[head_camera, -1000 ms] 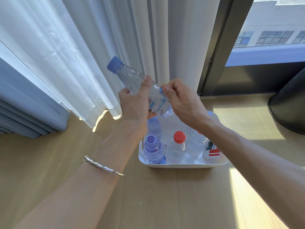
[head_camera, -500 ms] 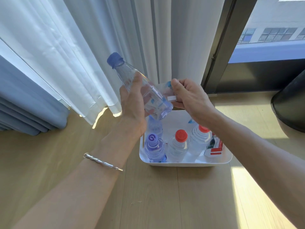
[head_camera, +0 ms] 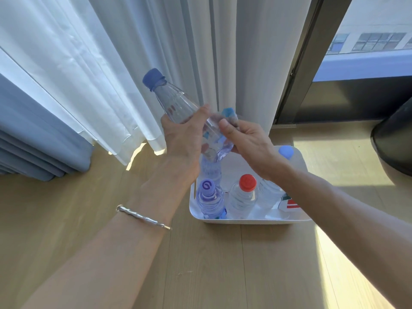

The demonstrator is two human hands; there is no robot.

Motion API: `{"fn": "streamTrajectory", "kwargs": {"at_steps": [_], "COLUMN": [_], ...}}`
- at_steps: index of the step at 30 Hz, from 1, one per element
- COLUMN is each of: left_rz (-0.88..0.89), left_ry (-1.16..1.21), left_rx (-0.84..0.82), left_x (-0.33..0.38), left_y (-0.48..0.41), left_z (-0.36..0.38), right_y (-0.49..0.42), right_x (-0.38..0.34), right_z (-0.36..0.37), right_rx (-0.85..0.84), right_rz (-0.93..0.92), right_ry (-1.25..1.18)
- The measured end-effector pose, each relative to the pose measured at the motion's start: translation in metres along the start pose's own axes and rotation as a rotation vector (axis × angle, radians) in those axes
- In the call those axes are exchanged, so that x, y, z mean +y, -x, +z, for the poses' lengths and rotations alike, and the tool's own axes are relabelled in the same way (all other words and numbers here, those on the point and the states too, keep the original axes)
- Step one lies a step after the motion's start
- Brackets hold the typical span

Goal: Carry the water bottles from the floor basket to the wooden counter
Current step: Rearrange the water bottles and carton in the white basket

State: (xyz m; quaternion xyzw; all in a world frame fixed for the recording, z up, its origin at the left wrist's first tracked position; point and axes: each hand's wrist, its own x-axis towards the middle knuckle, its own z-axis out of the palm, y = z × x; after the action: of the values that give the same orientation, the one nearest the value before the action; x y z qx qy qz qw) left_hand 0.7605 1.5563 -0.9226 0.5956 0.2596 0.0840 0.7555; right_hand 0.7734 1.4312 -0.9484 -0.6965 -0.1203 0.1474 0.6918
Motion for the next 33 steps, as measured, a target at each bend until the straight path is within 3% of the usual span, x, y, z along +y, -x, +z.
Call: {"fn": "streamTrajectory", "kwargs": {"at_steps": [11, 17, 20, 21, 23, 27, 29, 33], "left_rz": [-0.049, -0.041, -0.022, -0.022, -0.019, 0.0, 0.009, 0.013], "left_ry": [0.226, 0.303, 0.294, 0.284, 0.23, 0.02, -0.065, -0.14], "left_rx": [-0.312, -0.372, -0.333, -0.342, -0.376, -0.453, -0.519, -0.555], "left_x": [0.001, 0.002, 0.003, 0.004, 0.007, 0.007, 0.005, 0.0], "left_y": [-0.003, -0.001, -0.006, -0.008, -0.007, 0.009, 0.018, 0.031], "left_z": [-0.005, -0.004, -0.011, -0.015, -0.02, -0.024, -0.023, -0.026], "right_y": [-0.015, -0.027, -0.036, -0.038, -0.039, -0.044, -0.05, -0.059], "right_x": [-0.002, 0.007, 0.012, 0.017, 0.03, 0.043, 0.041, 0.046], "right_z": [-0.025, -0.022, -0.037, -0.048, -0.071, -0.078, -0.069, -0.063], "right_rx": [0.166, 0.273, 0.428, 0.498, 0.567, 0.372, 0.234, 0.116], "right_rz": [0.283, 0.388, 0.443, 0.439, 0.404, 0.267, 0.211, 0.127], "right_ry": [-0.408, -0.513, -0.542, -0.45, -0.035, 0.614, 0.781, 0.911]}}
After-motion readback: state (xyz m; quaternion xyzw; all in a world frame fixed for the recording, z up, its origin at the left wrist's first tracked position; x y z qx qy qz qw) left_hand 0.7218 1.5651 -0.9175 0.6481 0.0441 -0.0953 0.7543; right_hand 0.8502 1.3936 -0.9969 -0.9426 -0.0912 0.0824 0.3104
